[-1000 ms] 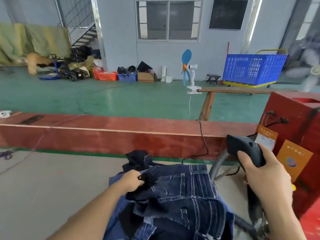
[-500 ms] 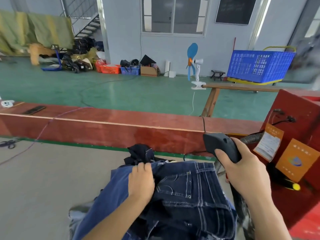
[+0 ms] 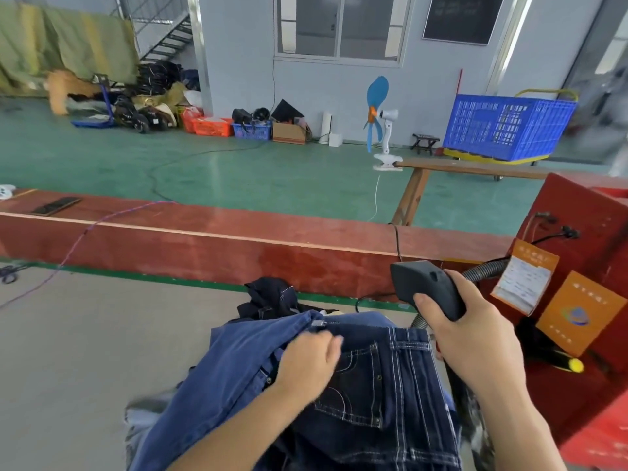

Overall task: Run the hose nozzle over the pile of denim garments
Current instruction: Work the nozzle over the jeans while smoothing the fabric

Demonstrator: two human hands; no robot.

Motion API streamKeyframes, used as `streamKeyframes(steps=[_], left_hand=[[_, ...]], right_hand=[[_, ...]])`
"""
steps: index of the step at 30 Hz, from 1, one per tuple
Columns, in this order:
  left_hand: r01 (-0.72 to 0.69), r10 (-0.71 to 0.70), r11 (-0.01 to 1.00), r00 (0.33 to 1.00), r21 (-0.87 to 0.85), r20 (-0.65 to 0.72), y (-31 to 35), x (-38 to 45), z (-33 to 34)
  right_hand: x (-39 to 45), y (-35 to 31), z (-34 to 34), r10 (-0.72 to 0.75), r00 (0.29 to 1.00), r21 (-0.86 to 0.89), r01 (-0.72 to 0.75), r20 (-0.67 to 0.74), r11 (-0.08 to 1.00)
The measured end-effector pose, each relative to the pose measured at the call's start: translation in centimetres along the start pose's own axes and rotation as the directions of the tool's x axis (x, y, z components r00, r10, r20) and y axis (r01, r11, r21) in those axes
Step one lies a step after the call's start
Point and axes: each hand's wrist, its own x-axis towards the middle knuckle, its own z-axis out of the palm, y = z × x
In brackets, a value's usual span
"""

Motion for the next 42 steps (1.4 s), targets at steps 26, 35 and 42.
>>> streamKeyframes(steps=[26,35,42], left_hand=[[0.056,-0.141,0.978,0.887,-0.199,-0.440,-2.7,-0.5,-0.3],[0.517,-0.554,0.819,0.826,0.248,0.109,-2.0,-4.2,4.1],[0.523,-0.531,0.848,0.833,0.091,0.158,-3.2,-5.5,5.0]], right_hand=[[0.3,0.0,1.2,-0.063,0.994,-0.048,0.068,0.085,0.997],[-0.7,-0.3,3.4,-0.149,0.929,-0.180,0.219,0.338,0.959],[-1.3,0.7,5.3,-0.180,0.801,-0.323,0.421,0.571,0.847]])
